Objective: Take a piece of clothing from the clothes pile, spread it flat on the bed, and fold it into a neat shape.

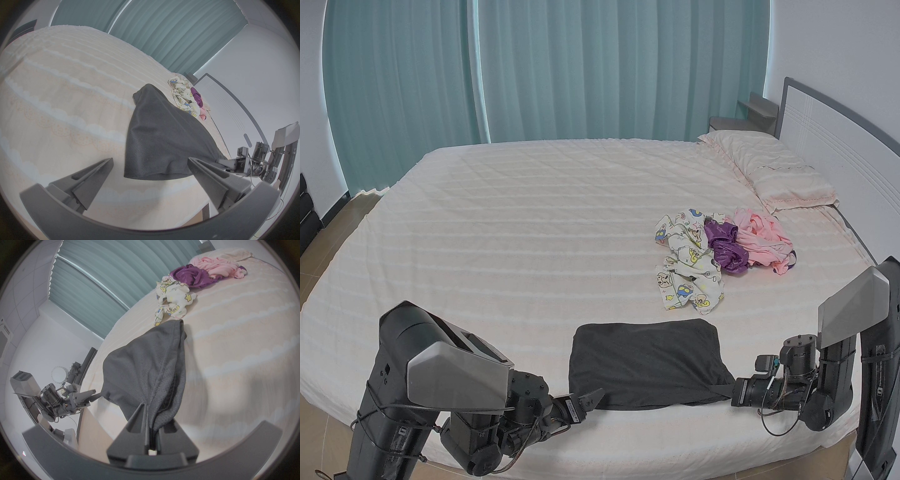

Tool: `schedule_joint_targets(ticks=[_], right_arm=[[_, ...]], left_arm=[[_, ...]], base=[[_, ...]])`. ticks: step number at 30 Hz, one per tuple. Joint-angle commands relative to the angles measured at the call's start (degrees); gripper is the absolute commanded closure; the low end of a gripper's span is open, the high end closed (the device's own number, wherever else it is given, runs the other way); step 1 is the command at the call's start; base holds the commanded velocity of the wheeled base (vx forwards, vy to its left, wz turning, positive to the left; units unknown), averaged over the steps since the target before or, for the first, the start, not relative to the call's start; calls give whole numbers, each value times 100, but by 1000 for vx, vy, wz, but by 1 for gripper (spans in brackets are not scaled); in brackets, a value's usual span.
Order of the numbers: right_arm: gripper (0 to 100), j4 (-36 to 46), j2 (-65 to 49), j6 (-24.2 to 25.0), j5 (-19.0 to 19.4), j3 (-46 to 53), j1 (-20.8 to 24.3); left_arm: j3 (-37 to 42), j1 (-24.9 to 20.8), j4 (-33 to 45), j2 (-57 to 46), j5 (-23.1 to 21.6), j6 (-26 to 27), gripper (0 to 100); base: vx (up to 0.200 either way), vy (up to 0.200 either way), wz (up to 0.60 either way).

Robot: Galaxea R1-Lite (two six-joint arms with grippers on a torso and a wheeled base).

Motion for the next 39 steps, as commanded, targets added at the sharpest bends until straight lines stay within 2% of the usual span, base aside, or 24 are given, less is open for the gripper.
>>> schedule_joint_targets(ticks=[1,9,10,15,18,24,26,27,30,32,35,39], right_arm=[[100,-58,-134,-10,70,158,0],[100,223,33,-274,70,202,27],[0,241,42,-318,70,202,18],[0,241,68,-529,61,308,9],[0,232,-11,-599,61,282,-149],[0,241,-503,-581,131,-35,-808],[0,232,-468,-467,157,-281,-870],[0,232,-371,-256,157,-536,-852],[0,249,-81,623,61,-1116,-676],[0,258,148,1124,-177,-1643,-509],[0,469,499,1203,-572,-2311,-457],[0,1243,561,1212,-686,-2891,-422]], left_arm=[[21,0,-93,-173,10,-2,0],[21,62,-93,-401,19,-2,0],[12,79,-93,-428,19,-2,0],[-23,132,-93,-498,28,-2,0],[-41,185,-93,-498,28,-2,0],[-146,290,-93,-507,37,-29,0],[-146,290,-93,-507,37,-29,0],[-164,299,-93,-507,37,-37,0],[-173,326,-93,-507,37,-37,0],[-173,326,-93,-498,63,-46,0],[-164,326,-93,-489,72,-64,0],[-164,326,-93,-489,72,-64,0]], base=[[0,0,0],[0,0,0],[0,0,0],[0,0,0],[0,0,0],[0,0,0],[0,0,0],[0,0,0],[0,0,0],[0,0,0],[0,0,0],[0,0,0]])
